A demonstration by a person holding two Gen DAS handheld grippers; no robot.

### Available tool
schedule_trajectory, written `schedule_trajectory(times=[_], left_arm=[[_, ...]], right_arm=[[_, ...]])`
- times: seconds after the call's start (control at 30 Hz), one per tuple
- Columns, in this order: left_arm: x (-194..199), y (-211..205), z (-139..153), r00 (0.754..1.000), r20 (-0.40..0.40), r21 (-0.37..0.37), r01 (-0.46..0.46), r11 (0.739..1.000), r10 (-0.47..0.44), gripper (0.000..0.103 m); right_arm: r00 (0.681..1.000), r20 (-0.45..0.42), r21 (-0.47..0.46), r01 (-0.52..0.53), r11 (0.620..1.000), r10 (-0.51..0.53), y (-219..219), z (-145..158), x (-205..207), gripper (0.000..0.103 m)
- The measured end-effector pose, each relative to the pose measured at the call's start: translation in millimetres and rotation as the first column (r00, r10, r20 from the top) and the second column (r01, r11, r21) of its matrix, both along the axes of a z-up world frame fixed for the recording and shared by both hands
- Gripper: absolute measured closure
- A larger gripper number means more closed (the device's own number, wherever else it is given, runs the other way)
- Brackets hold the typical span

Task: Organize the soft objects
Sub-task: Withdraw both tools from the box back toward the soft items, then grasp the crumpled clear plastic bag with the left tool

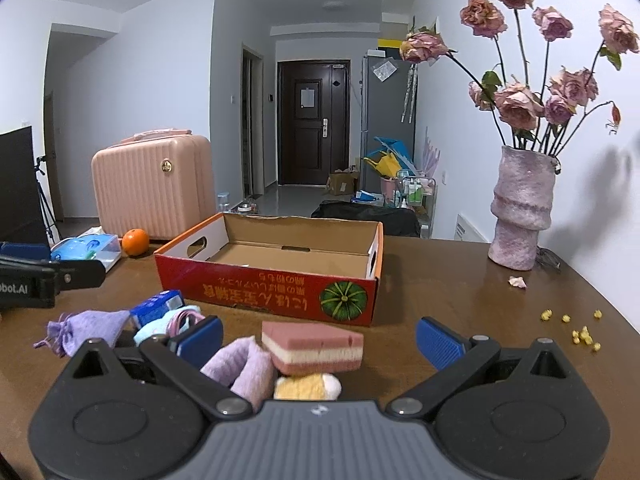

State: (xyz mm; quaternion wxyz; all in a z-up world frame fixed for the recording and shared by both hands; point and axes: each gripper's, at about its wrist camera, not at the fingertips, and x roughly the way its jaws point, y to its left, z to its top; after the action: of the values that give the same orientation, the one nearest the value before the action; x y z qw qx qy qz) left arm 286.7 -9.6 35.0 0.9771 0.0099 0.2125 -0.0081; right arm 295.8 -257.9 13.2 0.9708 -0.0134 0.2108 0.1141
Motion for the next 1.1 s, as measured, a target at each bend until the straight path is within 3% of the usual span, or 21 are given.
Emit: schedule_trajectory(times=[0.5,1.1], left_arm=[[-54.8,-17.1,-12.7,0.999,-0.035,0.014,0.010,1.000,-0.009,0.000],[-84.2,-27.6,-48.9,0.992,-0.128,0.030,0.016,0.999,-0.012,0.000]], right_arm=[[1.000,-0.007,0.003,0.000,1.000,0.000,-13.1,-9.6,-52.1,0.000],[0.998,-0.058,-0.010,-0.002,1.000,0.002,-16.5,-35.5,-80.9,0.000]])
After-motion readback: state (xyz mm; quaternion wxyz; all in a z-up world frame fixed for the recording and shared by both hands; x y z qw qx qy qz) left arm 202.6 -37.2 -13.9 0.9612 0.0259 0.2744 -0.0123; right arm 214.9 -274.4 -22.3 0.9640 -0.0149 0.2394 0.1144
